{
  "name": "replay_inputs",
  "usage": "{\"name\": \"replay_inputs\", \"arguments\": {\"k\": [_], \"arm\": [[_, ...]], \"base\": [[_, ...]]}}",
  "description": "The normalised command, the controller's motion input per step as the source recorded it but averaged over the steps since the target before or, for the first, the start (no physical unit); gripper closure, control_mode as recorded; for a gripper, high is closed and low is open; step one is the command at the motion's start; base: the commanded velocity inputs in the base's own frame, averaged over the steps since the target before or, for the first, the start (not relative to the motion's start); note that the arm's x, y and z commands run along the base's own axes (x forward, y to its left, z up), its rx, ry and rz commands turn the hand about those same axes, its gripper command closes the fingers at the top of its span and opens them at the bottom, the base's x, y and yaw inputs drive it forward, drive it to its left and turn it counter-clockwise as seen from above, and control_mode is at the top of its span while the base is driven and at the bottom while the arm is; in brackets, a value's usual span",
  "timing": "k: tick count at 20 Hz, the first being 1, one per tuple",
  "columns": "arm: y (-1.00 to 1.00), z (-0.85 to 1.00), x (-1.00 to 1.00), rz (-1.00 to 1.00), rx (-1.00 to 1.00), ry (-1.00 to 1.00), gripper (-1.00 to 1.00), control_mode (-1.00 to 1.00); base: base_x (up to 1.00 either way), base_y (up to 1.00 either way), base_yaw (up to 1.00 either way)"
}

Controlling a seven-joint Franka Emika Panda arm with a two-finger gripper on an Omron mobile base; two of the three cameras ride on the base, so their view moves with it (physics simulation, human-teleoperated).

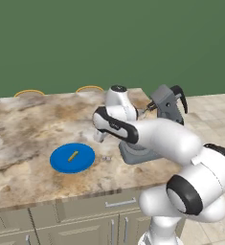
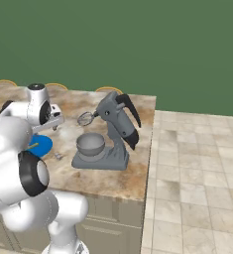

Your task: Add butter and sugar cubes to the stand mixer bowl and then turn on the stand mixer to begin making frosting.

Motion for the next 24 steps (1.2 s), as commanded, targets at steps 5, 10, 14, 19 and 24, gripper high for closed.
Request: {"name": "replay_inputs", "arguments": {"k": [5,10,14,19,24], "arm": [[0.15,-0.04,0.3,0.0,0.0,0.04,-1.0,-1.0],[0.13,-0.07,0.19,0.0,0.0,0.02,-1.0,-1.0],[0.15,-0.09,0.15,0.0,0.0,0.01,-1.0,-1.0],[0.2,-0.14,0.15,0.0,0.0,0.0,-1.0,-1.0],[0.1,-0.18,0.1,0.0,0.0,0.0,-1.0,-1.0]], "base": [[0.0,0.0,0.0],[0.0,0.0,0.0],[0.0,0.0,0.0],[0.0,0.0,0.0],[0.0,0.0,0.0]]}}
